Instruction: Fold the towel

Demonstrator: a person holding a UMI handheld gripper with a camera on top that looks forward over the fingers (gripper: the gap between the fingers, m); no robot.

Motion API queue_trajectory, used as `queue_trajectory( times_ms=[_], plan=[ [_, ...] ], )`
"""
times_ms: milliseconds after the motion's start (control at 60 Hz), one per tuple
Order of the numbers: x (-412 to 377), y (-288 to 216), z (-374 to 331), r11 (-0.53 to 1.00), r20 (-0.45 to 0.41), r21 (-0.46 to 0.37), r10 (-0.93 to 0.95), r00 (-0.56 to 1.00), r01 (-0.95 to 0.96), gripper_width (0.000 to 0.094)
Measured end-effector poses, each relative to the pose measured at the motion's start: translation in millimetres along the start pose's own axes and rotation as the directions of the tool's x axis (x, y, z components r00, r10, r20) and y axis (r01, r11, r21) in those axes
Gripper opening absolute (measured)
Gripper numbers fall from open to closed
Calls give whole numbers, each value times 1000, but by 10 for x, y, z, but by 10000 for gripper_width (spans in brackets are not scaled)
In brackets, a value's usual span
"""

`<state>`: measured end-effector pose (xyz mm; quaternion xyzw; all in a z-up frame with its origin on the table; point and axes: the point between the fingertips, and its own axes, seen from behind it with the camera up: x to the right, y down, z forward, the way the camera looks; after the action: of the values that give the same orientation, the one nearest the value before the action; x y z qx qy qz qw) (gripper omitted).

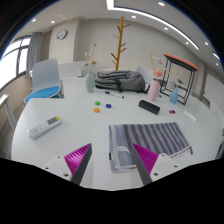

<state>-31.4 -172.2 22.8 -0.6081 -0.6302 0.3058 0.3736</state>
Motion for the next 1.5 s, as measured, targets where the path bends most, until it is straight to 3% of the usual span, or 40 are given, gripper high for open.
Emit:
queue_trajectory(
  times_ms=[217,317,367,433,533,717,917,1050,1233,1367,1400,1417,1483,1500],
  plan=[
    [79,102,630,998,14,-58,-14,1000,14,815],
    [51,71,700,998,31,-57,0,1000,2,710],
    [3,77,710,997,45,-72,9,999,-6,539],
    [62,75,730,997,-3,-82,-1,1000,1,64],
    [84,83,732,992,-51,-113,-57,997,51,35],
    [-42,-150,585,986,32,-153,75,997,-69,13],
    [542,-845,209,986,46,-91,146,988,-141,14],
    [1273,-1029,103,986,21,-76,151,988,-149,15],
    [2237,-733,280,988,-39,-104,111,993,-114,20],
    [2605,-248,555,979,-45,-178,95,994,-102,45],
    [2650,-139,602,974,-40,-205,86,995,-92,152],
    [2673,-104,612,973,-38,-213,81,996,-87,266],
    [2769,-89,542,977,-38,-206,56,998,-63,873],
    [2780,-119,504,978,-34,-200,50,998,-56,834]
  ],
)
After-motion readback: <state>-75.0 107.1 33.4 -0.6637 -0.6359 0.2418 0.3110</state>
